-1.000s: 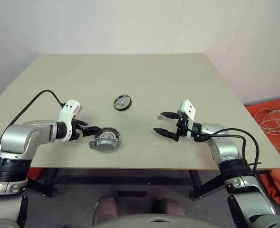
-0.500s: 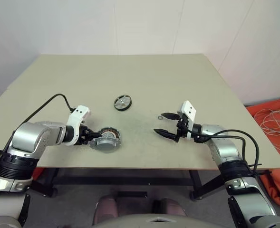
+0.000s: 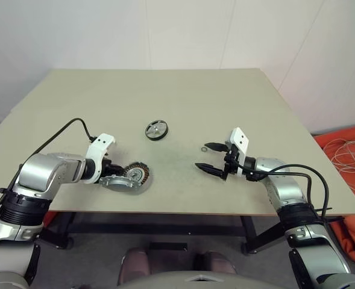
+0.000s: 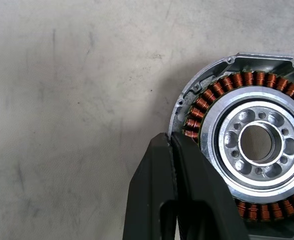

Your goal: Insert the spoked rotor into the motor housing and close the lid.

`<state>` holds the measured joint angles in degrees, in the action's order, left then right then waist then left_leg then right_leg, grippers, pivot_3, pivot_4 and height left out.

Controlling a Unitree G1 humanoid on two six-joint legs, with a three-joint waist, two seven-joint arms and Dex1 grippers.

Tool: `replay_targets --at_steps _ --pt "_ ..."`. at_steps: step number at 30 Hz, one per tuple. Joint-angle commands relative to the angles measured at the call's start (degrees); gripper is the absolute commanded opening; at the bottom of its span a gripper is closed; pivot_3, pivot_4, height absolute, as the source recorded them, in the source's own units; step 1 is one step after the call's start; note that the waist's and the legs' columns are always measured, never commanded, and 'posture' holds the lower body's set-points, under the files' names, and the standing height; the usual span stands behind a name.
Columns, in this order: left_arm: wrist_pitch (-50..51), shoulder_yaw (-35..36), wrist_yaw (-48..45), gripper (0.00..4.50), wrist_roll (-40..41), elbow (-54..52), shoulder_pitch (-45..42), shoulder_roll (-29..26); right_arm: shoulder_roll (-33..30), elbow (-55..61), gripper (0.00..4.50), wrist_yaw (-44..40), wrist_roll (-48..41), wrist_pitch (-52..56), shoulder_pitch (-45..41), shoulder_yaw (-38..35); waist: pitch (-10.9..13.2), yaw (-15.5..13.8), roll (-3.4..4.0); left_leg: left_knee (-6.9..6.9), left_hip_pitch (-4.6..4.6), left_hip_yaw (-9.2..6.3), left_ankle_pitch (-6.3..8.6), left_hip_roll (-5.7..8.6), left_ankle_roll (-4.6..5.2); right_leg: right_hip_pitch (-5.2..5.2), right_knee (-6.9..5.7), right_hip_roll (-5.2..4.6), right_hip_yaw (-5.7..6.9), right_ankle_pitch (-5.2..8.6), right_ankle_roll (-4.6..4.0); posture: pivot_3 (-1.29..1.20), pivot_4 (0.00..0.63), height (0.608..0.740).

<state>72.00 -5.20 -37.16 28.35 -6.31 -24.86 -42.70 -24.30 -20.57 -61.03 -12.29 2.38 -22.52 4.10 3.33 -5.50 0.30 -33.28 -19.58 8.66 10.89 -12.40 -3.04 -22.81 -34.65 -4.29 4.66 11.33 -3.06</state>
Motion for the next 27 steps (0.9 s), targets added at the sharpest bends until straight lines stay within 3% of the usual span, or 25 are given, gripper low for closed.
replay_targets --at_steps 1,9,20,27 --pt "-5.01 -2.92 -3.73 0.03 -2.16 2.57 -3.10 -1.63 -0.22 1.12 4.50 0.08 -0.52 -1.22 -0.96 -0.51 0.00 -0.06 0.00 0.00 0.00 -0.01 0.00 0.01 0.00 0.00 0.01 0.00 0.00 0.00 0.00 0.00 0.000 0.740" --pt "-24.55 -14.82 -22.83 0.03 -9.84 12.70 -12.27 -3.58 0.11 1.44 4.50 0.22 -0.44 -1.06 -1.07 -0.27 0.03 -0.11 -0.03 -0.01 -0.09 -0.07 -0.01 0.04 0.00 -0.03 0.09 -0.02 -0.01 0.00 0.02 0.00 0.000 0.740" --pt "-54.55 -24.68 -44.05 0.03 -24.26 35.16 -27.68 2.82 -0.15 3.74 4.50 0.88 -0.77 -0.12 0.42 -0.40 0.05 -0.16 -0.05 0.15 -0.48 -0.07 0.00 0.06 0.02 -0.33 0.08 -0.01 -0.01 -0.18 -0.38 0.00 0.000 0.740" --pt "-70.10 -28.68 -48.71 0.03 -34.00 47.74 -35.87 9.84 -0.09 4.21 4.50 0.93 -0.84 0.40 0.56 -0.21 0.07 -0.57 -0.09 0.13 -0.48 -0.05 0.02 0.11 0.05 -0.32 0.08 -0.07 -0.03 -0.08 -0.19 0.00 0.000 0.740"
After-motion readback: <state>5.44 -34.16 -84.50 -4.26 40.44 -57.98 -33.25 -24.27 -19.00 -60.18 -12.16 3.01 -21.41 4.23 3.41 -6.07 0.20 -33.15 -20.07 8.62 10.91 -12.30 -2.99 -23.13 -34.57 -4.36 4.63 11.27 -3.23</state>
